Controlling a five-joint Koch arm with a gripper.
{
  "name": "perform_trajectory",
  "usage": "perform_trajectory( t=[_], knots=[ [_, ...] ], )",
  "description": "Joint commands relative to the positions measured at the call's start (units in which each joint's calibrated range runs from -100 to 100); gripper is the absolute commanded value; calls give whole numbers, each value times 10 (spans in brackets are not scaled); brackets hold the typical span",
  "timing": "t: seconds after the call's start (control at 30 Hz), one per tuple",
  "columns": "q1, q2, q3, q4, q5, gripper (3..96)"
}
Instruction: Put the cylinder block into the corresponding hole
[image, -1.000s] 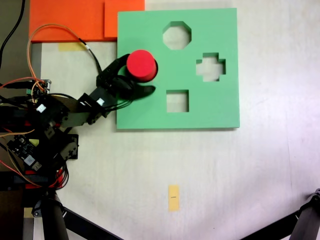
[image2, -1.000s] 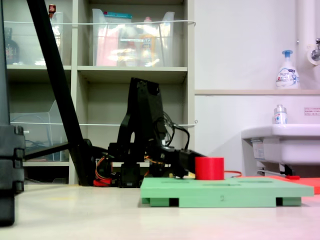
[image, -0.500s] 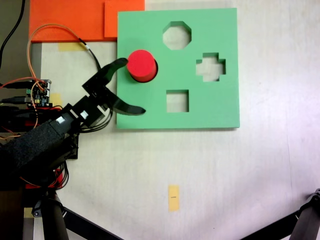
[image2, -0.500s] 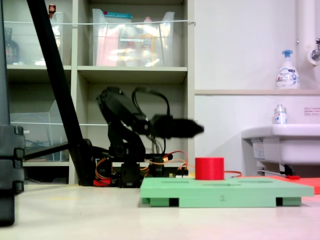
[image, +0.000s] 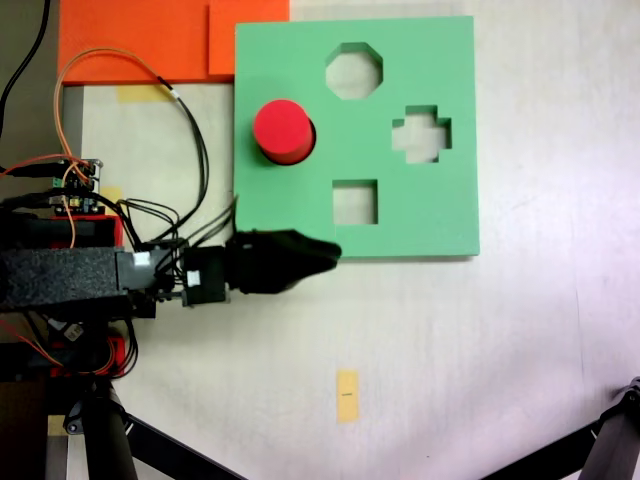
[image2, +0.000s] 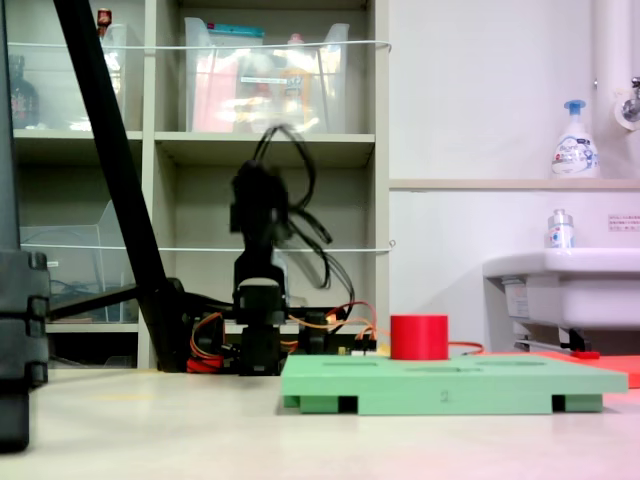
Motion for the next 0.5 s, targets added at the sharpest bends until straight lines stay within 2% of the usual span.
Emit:
perform_trajectory(
  t=[0.03, 0.2, 0.27, 0.4, 0.5],
  knots=[
    [-14, 7, -134, 11, -38, 457],
    [-4, -49, -342, 11, -55, 461],
    [6, -49, -342, -2, -55, 462],
    [0, -49, -342, -205, -55, 501],
    [-9, -49, -342, -211, -54, 489]
  ],
)
